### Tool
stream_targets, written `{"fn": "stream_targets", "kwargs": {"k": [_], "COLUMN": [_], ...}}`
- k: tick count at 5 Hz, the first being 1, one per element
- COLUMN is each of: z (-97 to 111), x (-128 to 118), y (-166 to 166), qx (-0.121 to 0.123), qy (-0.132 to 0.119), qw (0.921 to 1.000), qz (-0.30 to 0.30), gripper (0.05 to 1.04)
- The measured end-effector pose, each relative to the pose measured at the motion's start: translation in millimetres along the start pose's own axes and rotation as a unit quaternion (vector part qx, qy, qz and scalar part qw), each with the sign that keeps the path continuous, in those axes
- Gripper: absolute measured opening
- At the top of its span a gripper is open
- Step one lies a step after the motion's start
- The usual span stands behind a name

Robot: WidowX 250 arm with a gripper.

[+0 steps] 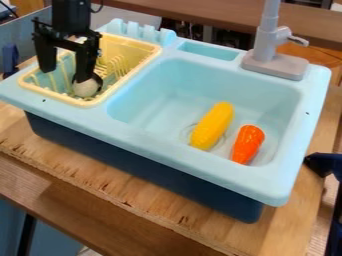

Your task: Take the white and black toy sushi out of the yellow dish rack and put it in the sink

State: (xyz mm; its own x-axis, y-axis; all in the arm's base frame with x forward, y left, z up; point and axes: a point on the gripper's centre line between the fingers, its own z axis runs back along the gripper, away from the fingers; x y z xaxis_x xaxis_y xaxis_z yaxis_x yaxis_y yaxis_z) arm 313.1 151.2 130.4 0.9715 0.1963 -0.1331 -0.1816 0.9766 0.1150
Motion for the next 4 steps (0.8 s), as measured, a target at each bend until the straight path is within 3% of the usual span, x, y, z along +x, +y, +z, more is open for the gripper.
{"fn": "stream_targets", "kwargs": {"k": [1, 2, 3, 4], "z": [-12.6, -19.2, -16.9, -12.9], "x": [15.8, 18.8, 21.1, 27.5], "y": [-17.4, -30.5, -34.3, -28.5], "qx": [0.014, 0.018, 0.048, 0.082], "qy": [-0.001, -0.025, -0.047, -0.036], "qw": [0.9996, 0.9987, 0.9973, 0.9953], "qz": [-0.024, -0.041, -0.029, -0.036], "gripper": [1.0, 1.0, 0.999, 1.0]}}
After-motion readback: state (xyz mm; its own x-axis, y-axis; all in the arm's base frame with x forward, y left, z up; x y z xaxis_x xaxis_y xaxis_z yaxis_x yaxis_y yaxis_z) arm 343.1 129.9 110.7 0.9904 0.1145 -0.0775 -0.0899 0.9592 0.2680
